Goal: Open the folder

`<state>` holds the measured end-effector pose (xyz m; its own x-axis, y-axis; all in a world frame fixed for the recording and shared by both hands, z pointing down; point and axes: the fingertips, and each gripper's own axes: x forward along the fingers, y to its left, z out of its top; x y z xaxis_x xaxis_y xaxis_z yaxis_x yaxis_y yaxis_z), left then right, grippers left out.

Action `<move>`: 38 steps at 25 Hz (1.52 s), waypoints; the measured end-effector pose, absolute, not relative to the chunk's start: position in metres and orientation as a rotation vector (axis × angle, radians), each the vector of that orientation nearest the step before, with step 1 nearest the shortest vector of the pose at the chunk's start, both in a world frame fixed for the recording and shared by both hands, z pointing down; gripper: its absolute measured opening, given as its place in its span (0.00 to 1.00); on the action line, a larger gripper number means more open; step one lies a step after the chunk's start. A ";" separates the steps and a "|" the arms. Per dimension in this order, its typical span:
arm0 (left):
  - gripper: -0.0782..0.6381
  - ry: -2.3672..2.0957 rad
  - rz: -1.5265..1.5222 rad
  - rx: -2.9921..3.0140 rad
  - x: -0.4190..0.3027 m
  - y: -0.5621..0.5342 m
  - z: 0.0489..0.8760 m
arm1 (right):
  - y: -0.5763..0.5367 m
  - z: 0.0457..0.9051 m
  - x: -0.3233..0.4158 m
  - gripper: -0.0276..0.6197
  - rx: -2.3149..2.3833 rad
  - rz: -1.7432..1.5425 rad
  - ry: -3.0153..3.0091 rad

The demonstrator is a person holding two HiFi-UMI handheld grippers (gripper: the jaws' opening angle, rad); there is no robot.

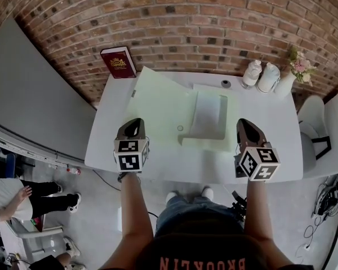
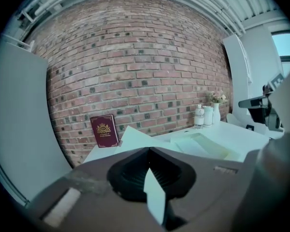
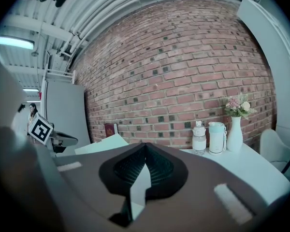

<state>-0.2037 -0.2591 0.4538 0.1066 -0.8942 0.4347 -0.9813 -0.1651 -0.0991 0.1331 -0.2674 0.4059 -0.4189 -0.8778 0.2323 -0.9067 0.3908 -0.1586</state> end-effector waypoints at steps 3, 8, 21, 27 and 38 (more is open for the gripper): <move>0.11 -1.904 0.547 2.181 -0.187 -0.261 0.440 | -0.271 0.401 0.147 0.04 1.622 0.384 -2.545; 0.11 -1.942 0.466 2.217 -0.153 -0.265 0.417 | -0.278 0.389 0.169 0.04 1.592 0.327 -2.576; 0.11 -1.939 0.233 2.461 -0.061 -0.275 0.339 | -0.283 0.341 0.186 0.04 1.536 0.042 -2.637; 0.11 -1.919 0.149 2.567 -0.047 -0.289 0.299 | -0.288 0.306 0.183 0.04 1.582 -0.061 -2.638; 0.11 -1.935 -0.034 2.681 -0.055 -0.297 0.225 | -0.288 0.231 0.180 0.04 1.637 -0.247 -2.636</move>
